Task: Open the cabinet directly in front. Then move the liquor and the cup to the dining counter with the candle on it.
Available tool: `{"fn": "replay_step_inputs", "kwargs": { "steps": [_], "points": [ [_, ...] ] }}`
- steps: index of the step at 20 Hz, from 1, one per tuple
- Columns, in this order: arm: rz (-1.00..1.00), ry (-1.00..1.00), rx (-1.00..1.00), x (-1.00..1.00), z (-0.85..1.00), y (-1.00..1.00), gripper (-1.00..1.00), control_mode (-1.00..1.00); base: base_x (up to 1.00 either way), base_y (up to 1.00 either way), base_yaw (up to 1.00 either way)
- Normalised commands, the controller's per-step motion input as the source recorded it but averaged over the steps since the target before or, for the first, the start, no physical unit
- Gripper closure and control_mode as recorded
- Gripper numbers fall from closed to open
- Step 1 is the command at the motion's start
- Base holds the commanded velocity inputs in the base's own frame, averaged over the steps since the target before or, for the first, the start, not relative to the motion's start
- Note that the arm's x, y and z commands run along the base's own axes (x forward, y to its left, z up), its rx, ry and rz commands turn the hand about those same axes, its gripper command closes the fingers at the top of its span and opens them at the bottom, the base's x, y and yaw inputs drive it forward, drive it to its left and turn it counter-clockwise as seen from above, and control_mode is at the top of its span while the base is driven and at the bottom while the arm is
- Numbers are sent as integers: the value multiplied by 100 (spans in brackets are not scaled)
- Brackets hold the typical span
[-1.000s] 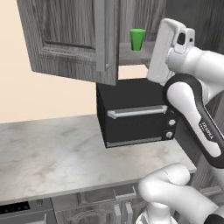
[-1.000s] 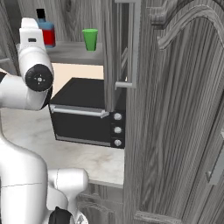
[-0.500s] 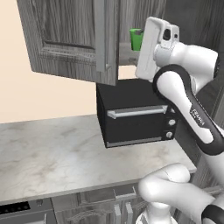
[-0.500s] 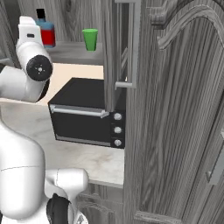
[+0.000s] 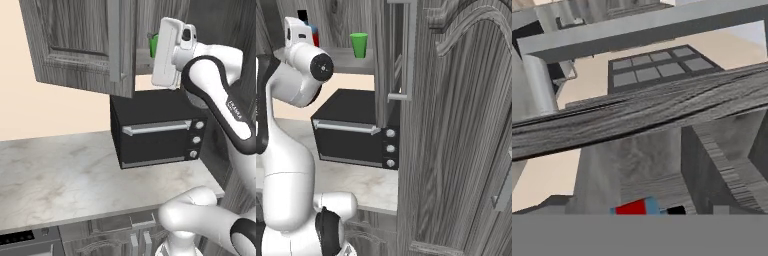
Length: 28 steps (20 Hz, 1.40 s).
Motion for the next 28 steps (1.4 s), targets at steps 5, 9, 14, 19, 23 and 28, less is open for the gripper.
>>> {"fn": "replay_step_inputs", "kwargs": {
  "steps": [5,9,14,19,23,28],
  "points": [
    [10,0,0,26,-10,35,-100,-100,0,0,0],
    [12,0,0,35,-7,24,-100,-100,0,0,0],
    [13,0,0,20,-1,21,-100,-100,0,0,0],
    [13,0,-4,-13,0,42,-100,-100,0,0,0],
    [11,-11,-9,-77,0,57,-100,-100,0,0,0],
    [6,-28,-9,-100,2,62,-100,-100,0,0,0]
  ]
}}
